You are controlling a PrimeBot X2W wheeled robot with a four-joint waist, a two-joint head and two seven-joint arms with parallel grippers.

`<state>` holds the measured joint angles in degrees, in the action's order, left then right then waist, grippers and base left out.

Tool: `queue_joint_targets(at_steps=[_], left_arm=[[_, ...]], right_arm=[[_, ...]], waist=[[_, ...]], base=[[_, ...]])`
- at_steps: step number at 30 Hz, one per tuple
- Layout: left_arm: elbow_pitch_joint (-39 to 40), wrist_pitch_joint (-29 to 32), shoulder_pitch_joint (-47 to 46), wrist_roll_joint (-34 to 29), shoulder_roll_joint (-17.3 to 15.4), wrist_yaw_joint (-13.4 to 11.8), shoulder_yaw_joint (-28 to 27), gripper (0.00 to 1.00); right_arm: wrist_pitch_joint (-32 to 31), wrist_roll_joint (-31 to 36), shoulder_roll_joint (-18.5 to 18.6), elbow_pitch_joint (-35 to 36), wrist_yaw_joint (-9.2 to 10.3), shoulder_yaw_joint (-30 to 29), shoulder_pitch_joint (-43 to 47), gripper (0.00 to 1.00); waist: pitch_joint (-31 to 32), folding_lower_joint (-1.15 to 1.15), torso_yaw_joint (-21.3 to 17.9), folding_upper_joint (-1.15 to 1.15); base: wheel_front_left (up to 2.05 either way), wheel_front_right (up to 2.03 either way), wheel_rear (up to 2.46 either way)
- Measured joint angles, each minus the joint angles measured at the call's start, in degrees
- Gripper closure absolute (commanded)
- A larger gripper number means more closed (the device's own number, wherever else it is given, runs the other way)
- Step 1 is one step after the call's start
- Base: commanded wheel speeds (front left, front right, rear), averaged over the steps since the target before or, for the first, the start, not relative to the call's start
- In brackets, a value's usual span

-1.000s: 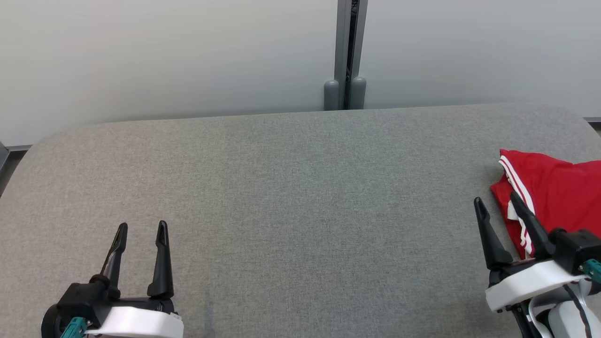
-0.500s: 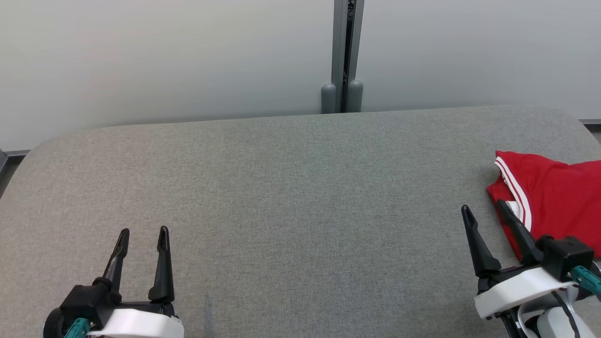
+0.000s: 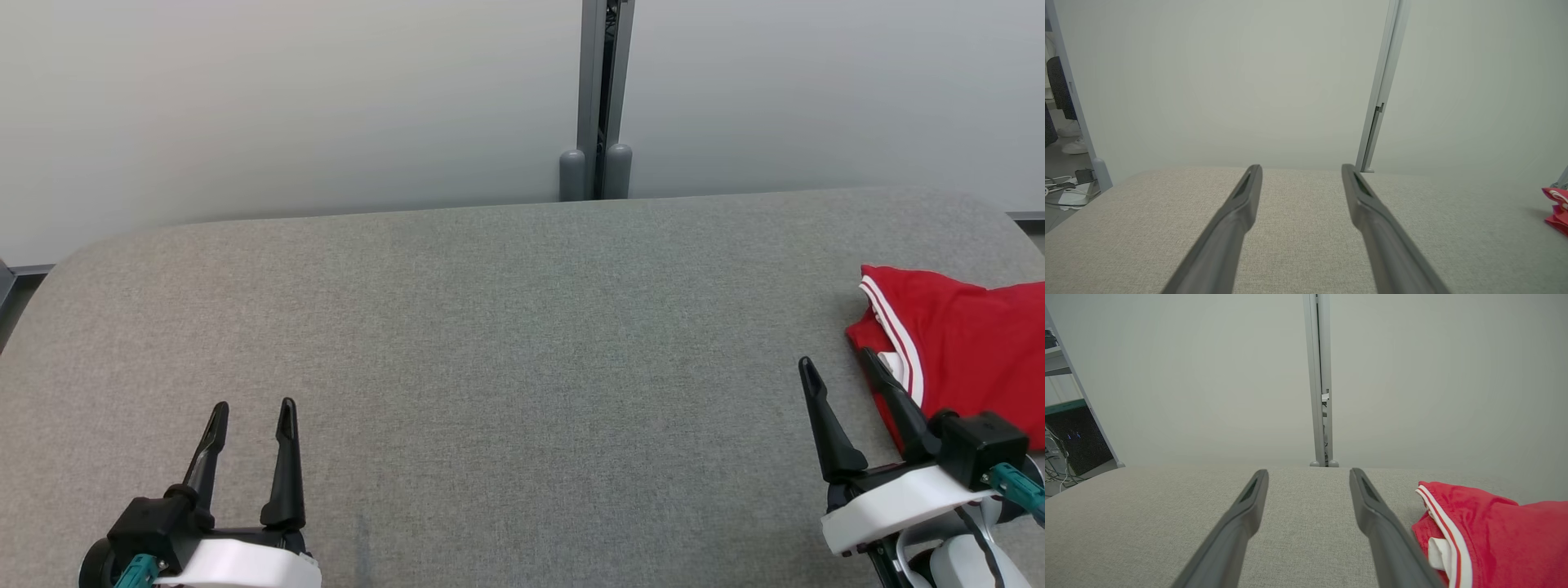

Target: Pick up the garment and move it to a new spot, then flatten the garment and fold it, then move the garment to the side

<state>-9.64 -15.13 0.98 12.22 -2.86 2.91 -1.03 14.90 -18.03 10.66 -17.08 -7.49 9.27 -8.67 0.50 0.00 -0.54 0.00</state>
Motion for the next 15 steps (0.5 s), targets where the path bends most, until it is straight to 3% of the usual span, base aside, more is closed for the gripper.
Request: queue_joint_targets(at_steps=[15], left_arm=[[-0.5, 0.0, 0.0, 0.6, 0.0, -0.5, -0.3, 0.0]], right_arm=[[0.0, -0.1, -0.9, 0.4, 0.0, -1.0, 0.0, 0.0]], waist=[[0.4, 0.0, -0.8, 0.0]], base=[[0.0, 0.0, 0.0]])
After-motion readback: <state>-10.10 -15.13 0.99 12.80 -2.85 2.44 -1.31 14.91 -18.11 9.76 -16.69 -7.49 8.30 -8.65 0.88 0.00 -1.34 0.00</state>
